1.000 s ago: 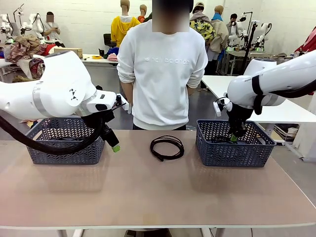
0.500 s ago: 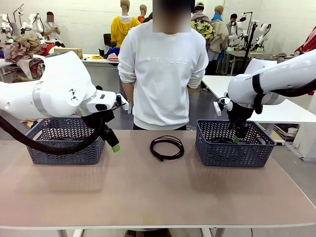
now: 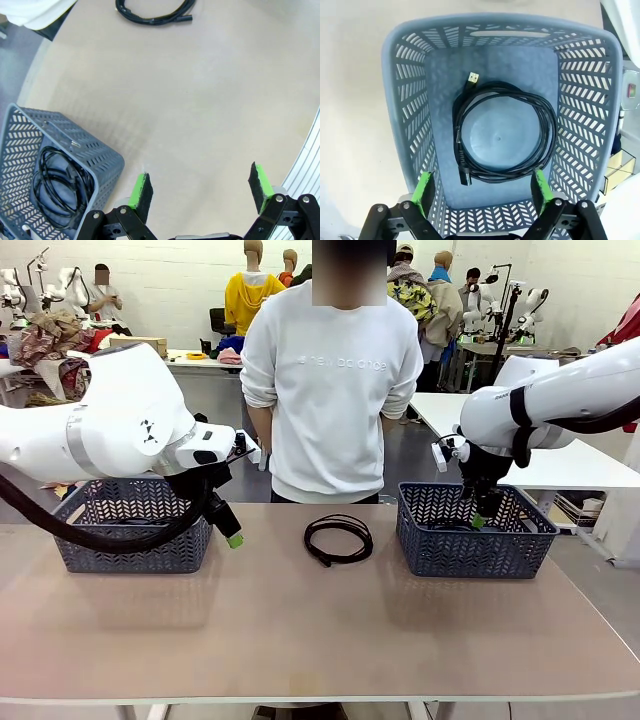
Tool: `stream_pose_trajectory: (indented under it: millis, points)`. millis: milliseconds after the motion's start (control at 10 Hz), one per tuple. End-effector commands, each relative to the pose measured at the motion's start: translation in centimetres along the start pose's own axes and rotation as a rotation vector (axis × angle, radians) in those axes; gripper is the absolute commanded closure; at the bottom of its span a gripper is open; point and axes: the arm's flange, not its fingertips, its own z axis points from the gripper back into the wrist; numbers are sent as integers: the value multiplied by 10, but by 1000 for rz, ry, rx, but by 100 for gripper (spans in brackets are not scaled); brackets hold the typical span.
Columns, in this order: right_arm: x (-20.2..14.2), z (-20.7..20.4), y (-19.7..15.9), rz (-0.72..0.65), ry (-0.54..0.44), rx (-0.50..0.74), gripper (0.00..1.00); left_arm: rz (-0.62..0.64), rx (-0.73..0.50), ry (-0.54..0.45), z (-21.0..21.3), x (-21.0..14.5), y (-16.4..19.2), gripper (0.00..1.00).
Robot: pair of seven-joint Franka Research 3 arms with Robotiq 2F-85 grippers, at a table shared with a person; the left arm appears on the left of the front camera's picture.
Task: Organize the cables according to human instructions.
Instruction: Pick up a bundle of cables and place it in the basket indicated by the human.
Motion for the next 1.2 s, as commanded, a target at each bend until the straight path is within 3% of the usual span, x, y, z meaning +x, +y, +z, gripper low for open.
stream_pose_trajectory:
  millis: [0, 300, 500, 900, 1100]
  points:
    - [-1, -1, 2, 8, 0, 0, 0, 8, 4, -1, 1, -1, 1, 0]
    - [0, 0, 0, 0, 0, 0, 3, 8, 4, -1, 1, -1, 1, 0]
    - [9, 27, 9, -117, -55, -17, 0, 8, 4, -1, 1, -1, 1, 0]
    - [22, 67, 60, -242, -140, -51, 0, 8, 4, -1, 1, -1, 1, 0]
    - [28, 76, 92, -302, -238, -46, 0, 8, 4, -1, 1, -1, 1, 0]
